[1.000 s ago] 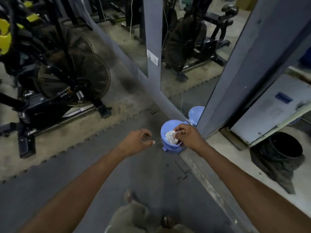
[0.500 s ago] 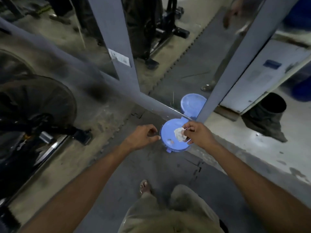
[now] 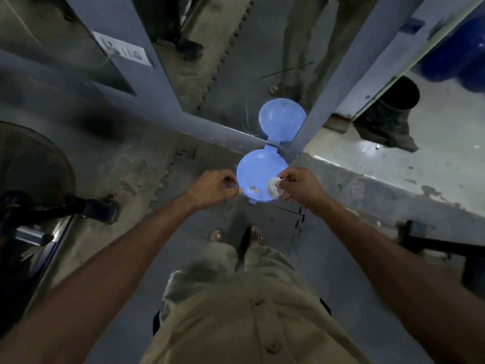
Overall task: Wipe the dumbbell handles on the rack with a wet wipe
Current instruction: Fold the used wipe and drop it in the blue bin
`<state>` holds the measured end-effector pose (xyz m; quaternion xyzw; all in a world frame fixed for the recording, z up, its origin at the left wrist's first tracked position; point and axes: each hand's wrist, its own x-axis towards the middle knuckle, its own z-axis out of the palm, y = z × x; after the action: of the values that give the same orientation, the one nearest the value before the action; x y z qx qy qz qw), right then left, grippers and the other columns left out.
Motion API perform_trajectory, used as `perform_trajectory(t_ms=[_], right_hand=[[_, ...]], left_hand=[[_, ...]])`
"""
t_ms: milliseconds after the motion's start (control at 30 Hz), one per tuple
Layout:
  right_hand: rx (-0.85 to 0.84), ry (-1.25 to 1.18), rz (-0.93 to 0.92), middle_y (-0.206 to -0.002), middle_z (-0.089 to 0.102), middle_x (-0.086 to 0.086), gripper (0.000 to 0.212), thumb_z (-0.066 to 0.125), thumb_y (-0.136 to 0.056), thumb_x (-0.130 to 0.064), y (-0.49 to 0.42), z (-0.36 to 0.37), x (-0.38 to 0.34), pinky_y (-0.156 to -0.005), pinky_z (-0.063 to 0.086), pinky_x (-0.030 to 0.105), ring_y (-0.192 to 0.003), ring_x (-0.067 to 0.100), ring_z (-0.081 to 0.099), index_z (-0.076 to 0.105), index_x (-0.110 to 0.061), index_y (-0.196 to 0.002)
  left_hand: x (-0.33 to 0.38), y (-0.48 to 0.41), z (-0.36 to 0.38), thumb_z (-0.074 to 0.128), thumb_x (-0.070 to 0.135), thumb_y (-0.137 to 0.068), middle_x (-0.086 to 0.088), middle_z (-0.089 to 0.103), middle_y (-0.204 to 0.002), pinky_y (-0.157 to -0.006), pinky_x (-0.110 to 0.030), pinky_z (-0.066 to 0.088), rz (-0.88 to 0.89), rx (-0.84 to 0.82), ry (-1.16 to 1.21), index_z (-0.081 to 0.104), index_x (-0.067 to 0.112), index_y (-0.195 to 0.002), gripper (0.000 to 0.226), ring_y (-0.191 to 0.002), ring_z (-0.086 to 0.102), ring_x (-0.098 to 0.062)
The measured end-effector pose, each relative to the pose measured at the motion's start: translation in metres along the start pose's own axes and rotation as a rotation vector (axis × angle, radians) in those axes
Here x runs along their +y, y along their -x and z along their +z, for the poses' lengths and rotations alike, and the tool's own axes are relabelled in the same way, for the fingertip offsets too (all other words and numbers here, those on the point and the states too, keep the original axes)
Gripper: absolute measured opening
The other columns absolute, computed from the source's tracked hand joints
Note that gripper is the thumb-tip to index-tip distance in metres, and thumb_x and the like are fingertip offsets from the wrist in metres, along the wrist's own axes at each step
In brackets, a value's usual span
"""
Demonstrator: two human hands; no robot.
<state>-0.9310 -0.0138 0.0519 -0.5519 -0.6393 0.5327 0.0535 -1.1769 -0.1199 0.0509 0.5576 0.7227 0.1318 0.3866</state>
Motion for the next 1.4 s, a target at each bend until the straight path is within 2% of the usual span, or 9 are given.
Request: perform_trajectory(t_ms=[133,300,433,633,833,933,1133,1300,1400], right_hand=[[0.036,0.045,0.012,-0.074,0.072,0.007,0.005,0.068,-0.094,-0.011,-0.014,0.017,-0.015,-0.070,0.063,0.050,-0.070,0.030,0.074,0.071,-0.006,-0.093],[0.094,-0.017,0.064,-0.075,0.073,0.009,0.007,0.067,-0.094,-0.010,-0.026,0.035,-0.037,-0.067,0.063,0.045,-0.069,0.028,0.074,0.070,-0.004,-0.097],[0.170,-0.075,0.140,-0.079,0.074,0.013,0.008,0.069,-0.093,-0.011,-0.026,0.038,-0.041,-0.063,0.061,0.037,-0.066,0.025,0.073,0.070,-0.005,-0.097],[0.186,-0.069,0.164,-0.074,0.074,0.013,0.006,0.066,-0.093,-0.008,-0.034,0.031,-0.040,-0.062,0.060,0.040,-0.063,0.023,0.074,0.070,-0.004,-0.095],[0.195,-0.087,0.178,-0.074,0.075,0.012,0.006,0.069,-0.093,-0.012,-0.049,0.025,-0.037,-0.058,0.059,0.035,-0.063,0.021,0.074,0.070,-0.006,-0.094],[0.192,-0.105,0.188,-0.074,0.075,0.011,0.006,0.070,-0.093,-0.013,-0.056,0.023,-0.032,-0.059,0.061,0.036,-0.064,0.022,0.075,0.070,-0.008,-0.095],[0.207,-0.176,0.216,-0.072,0.075,0.013,0.005,0.067,-0.091,-0.008,-0.055,0.022,-0.023,-0.053,0.055,0.030,-0.062,0.026,0.072,0.068,-0.006,-0.095],[0.207,-0.201,0.236,-0.072,0.075,0.011,0.006,0.067,-0.092,-0.010,-0.052,0.024,-0.015,-0.059,0.059,0.036,-0.065,0.030,0.073,0.068,-0.006,-0.096],[0.200,-0.207,0.240,-0.074,0.075,0.012,0.007,0.065,-0.093,-0.008,-0.051,0.025,-0.013,-0.056,0.058,0.034,-0.065,0.029,0.073,0.068,-0.005,-0.098]], left_hand=[[-0.020,-0.022,-0.020,0.080,0.033,-0.092,-0.005,0.076,-0.113,-0.093,-0.038,0.056,0.026,-0.070,-0.024,0.074,0.013,-0.115,0.031,-0.105,0.070,-0.022],[-0.045,-0.053,-0.046,0.080,0.037,-0.092,-0.004,0.075,-0.111,-0.094,-0.045,0.057,0.062,-0.161,-0.025,0.073,0.015,-0.114,0.033,-0.102,0.069,-0.022],[-0.053,-0.073,-0.055,0.081,0.041,-0.091,-0.004,0.074,-0.115,-0.092,-0.035,0.055,0.084,-0.210,-0.022,0.072,0.014,-0.119,0.040,-0.103,0.068,-0.019],[-0.058,-0.097,-0.059,0.079,0.041,-0.091,-0.002,0.074,-0.112,-0.081,-0.027,0.047,0.146,-0.215,-0.034,0.071,0.016,-0.117,0.037,-0.099,0.067,-0.016],[-0.070,-0.109,-0.055,0.080,0.045,-0.090,-0.001,0.075,-0.111,-0.090,-0.039,0.059,0.116,-0.256,-0.023,0.071,0.017,-0.118,0.041,-0.097,0.070,-0.016],[-0.072,-0.116,-0.052,0.080,0.045,-0.089,0.003,0.074,-0.102,-0.087,-0.041,0.060,0.105,-0.265,-0.010,0.072,0.019,-0.113,0.036,-0.093,0.070,-0.015],[-0.067,-0.129,-0.038,0.083,0.039,-0.087,0.006,0.073,-0.095,-0.084,-0.035,0.057,0.132,-0.293,-0.041,0.073,0.018,-0.106,0.030,-0.088,0.069,-0.012],[-0.062,-0.134,-0.032,0.082,0.040,-0.088,0.004,0.076,-0.100,-0.084,-0.036,0.059,0.135,-0.338,-0.042,0.072,0.020,-0.107,0.029,-0.091,0.071,-0.013],[-0.062,-0.135,-0.032,0.081,0.041,-0.088,0.004,0.076,-0.099,-0.084,-0.036,0.059,0.135,-0.345,-0.051,0.072,0.019,-0.106,0.029,-0.090,0.071,-0.012]])
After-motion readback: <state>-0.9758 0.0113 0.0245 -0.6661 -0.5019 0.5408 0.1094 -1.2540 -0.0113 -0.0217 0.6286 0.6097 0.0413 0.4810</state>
